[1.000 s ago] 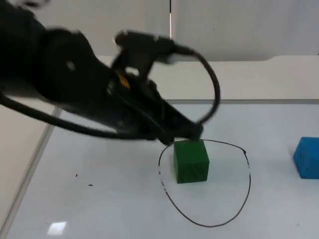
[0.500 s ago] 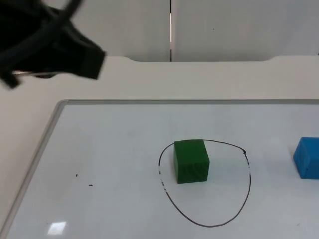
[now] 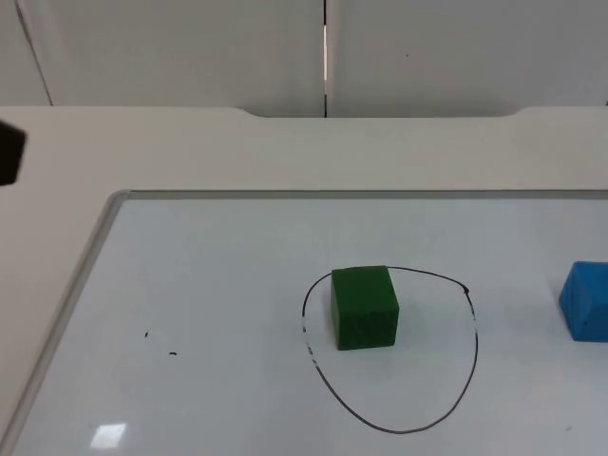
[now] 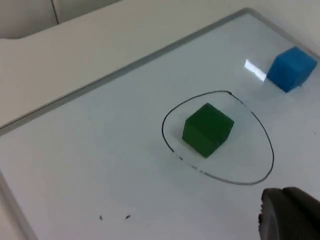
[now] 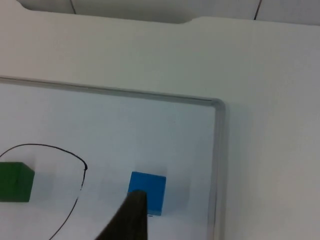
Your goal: Push the two cubes into the marked area.
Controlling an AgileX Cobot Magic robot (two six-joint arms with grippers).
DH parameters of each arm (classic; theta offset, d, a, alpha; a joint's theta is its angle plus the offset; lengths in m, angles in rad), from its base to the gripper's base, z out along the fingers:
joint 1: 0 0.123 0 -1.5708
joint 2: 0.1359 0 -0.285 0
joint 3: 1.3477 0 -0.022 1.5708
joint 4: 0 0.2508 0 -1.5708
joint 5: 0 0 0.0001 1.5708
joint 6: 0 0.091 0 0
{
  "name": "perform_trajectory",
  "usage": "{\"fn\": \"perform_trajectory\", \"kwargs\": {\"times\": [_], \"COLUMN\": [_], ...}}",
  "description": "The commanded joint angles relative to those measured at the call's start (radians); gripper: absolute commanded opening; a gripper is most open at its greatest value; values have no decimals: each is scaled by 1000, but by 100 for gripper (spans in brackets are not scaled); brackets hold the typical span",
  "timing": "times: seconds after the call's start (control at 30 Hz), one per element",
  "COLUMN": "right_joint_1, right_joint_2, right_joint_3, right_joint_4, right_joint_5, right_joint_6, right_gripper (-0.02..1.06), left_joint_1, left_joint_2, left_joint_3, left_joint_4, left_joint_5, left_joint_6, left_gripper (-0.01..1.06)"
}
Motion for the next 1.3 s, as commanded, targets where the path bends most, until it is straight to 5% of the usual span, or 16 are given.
{"fn": "perform_trajectory", "kwargs": {"times": [0.0,0.1,0.23,0.27,0.33,0.4,0.83,1.03,1.27], "right_joint_1": [-4,-4,-4,-4,-4,-4,-4,-2,-2], "right_joint_2": [22,51,130,130,172,219,494,619,650], "right_joint_3": [2,2,2,2,2,2,2,11,190], "right_joint_4": [2,2,-7,-7,-14,-25,-42,-40,-53], "right_joint_5": [13,13,28,28,15,-7,-153,-132,-393], "right_joint_6": [8,21,26,26,26,26,48,48,118], "right_gripper": [93,80,38,38,13,0,0,0,0], "left_joint_1": [3,5,5,5,5,5,5,5,5], "left_joint_2": [-57,-97,-154,-154,-173,-187,-191,-191,-191], "left_joint_3": [4,4,4,4,4,4,6,6,6], "left_joint_4": [49,141,260,260,254,255,268,271,271], "left_joint_5": [77,131,197,197,195,193,191,182,182], "left_joint_6": [-18,-74,-125,-125,-125,-125,-125,-125,-125], "left_gripper": [0,0,0,0,0,0,0,0,0]}}
